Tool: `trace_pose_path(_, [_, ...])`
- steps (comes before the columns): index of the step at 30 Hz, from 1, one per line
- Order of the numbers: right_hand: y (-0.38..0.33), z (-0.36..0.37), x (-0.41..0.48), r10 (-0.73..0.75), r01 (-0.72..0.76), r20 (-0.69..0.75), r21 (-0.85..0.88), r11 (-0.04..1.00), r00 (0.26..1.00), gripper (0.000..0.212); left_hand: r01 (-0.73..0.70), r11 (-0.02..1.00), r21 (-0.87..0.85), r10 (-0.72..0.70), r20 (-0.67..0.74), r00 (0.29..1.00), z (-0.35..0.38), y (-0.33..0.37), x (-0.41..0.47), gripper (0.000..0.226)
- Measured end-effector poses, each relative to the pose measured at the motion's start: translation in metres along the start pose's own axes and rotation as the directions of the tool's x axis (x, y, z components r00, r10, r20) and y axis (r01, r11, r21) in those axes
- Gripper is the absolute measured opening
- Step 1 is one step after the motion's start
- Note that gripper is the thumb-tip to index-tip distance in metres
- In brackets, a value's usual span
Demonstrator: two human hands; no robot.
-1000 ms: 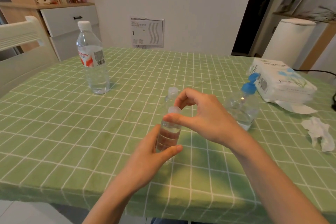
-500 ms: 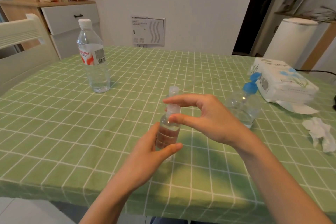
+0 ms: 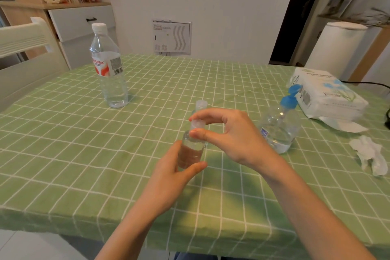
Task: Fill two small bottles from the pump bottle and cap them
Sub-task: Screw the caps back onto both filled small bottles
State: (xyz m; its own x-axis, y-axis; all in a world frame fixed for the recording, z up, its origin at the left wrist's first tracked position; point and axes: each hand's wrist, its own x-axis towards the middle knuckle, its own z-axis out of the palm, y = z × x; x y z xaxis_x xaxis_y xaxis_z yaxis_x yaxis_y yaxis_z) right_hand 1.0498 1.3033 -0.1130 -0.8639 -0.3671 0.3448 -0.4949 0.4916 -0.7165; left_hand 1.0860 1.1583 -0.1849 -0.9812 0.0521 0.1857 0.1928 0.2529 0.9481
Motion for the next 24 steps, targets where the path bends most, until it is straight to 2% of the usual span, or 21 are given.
trace_pose_path(2, [0.004,0.001,-0.002,0.0,0.0,-0.019,0.028,1.0,1.0,0.031,0.055,0.992,-0.117,-0.052,0.028,0.998,-0.003,-0.002,0.001,0.026])
trace_pose_path(6, [0.025,0.006,-0.003,0.085,-0.059,-0.288,0.097,0.994,0.954,0.041,0.087,0.973,-0.215,-0.085,0.02,0.996,-0.01,-0.006,0.004,0.029])
trace_pose_path(7, [0.032,0.007,-0.001,0.125,-0.101,-0.316,0.092,0.991,0.94,0.047,0.091,0.97,-0.226,-0.089,0.016,0.996,-0.012,-0.006,0.004,0.029])
trace_pose_path(10, [0.051,0.017,0.01,0.278,-0.261,-0.204,0.105,0.96,0.939,0.074,0.1,0.966,-0.238,-0.102,0.001,0.995,-0.016,-0.004,0.005,0.026])
trace_pose_path(12, [0.06,0.027,0.018,0.326,-0.312,-0.102,0.127,0.942,0.94,0.081,0.107,0.963,-0.247,-0.116,-0.02,0.993,-0.016,-0.002,0.006,0.024])
trace_pose_path(16, [0.068,0.047,0.03,0.319,-0.312,-0.028,0.141,0.94,0.947,0.066,0.111,0.961,-0.252,-0.123,-0.03,0.992,-0.018,0.002,0.009,0.022])
trace_pose_path(20, [0.068,0.056,0.03,0.286,-0.273,-0.039,0.189,0.943,0.958,0.045,0.11,0.963,-0.244,-0.121,-0.029,0.992,-0.018,0.003,0.007,0.022])
trace_pose_path(24, [0.066,0.052,0.017,0.27,-0.252,-0.051,0.23,0.94,0.962,0.041,0.121,0.958,-0.26,-0.133,-0.028,0.991,-0.021,0.003,0.002,0.024])
